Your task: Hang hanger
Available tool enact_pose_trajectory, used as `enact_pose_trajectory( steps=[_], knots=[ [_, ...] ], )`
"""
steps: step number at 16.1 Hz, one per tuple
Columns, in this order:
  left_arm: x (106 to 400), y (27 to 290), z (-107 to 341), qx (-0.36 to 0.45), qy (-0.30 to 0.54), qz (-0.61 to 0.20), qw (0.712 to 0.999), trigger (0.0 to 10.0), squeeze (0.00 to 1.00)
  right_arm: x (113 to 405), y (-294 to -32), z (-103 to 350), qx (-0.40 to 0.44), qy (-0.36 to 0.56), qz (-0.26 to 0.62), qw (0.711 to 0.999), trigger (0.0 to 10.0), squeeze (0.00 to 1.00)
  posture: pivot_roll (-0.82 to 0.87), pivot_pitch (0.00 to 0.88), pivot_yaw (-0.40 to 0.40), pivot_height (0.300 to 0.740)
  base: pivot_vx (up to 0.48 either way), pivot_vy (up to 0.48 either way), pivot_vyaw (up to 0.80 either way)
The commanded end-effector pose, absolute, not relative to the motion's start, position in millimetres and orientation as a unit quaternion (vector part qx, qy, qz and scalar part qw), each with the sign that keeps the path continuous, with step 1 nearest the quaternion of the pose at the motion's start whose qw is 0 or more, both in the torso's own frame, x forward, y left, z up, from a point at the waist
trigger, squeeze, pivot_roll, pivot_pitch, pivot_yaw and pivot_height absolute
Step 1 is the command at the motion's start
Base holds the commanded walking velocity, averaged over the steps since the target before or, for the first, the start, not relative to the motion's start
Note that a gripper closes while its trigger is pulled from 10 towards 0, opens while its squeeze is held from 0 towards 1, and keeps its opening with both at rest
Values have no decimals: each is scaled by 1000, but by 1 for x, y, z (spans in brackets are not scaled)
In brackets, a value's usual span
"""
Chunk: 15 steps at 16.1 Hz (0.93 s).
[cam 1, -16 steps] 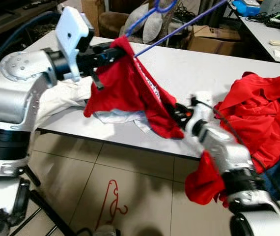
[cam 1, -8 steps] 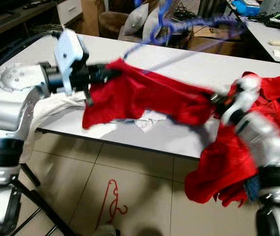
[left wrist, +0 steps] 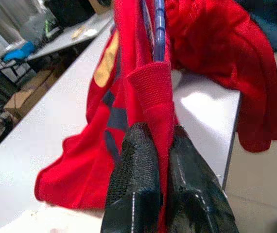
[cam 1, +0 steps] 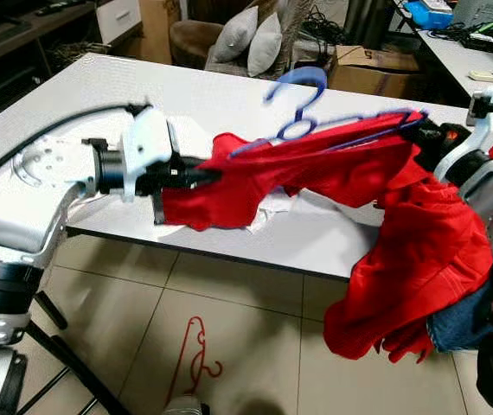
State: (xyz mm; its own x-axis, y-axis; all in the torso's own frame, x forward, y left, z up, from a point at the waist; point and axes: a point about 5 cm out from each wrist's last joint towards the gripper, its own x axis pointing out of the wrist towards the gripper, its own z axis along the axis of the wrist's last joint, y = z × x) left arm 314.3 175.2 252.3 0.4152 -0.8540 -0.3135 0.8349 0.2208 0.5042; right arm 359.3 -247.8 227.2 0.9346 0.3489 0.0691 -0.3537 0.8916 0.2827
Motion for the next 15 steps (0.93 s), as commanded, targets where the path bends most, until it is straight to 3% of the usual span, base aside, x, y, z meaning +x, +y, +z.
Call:
enact_pose_trajectory(
  steps=[1,4,7,11,15],
  knots=[
    [313,187,245,334,23,-530,779,0,0,355,-277,242,152,-38,127,979,0,0,116,0,-82,740,0,0,0],
    [317,194,231,388,66,-509,766,0,0,354,-281,249,157,-47,131,978,0,0,114,0,-82,740,0,0,0],
    [331,212,230,416,86,-435,794,0,0,352,-294,252,151,-49,119,980,0,0,112,0,-81,740,0,0,0],
    [332,225,221,437,129,-416,787,0,0,349,-296,256,142,-52,125,981,0,0,111,0,-79,740,0,0,0],
    [338,213,211,470,150,-424,760,0,0,350,-263,272,151,-69,209,964,0,0,113,0,-82,740,0,0,0]
  ],
)
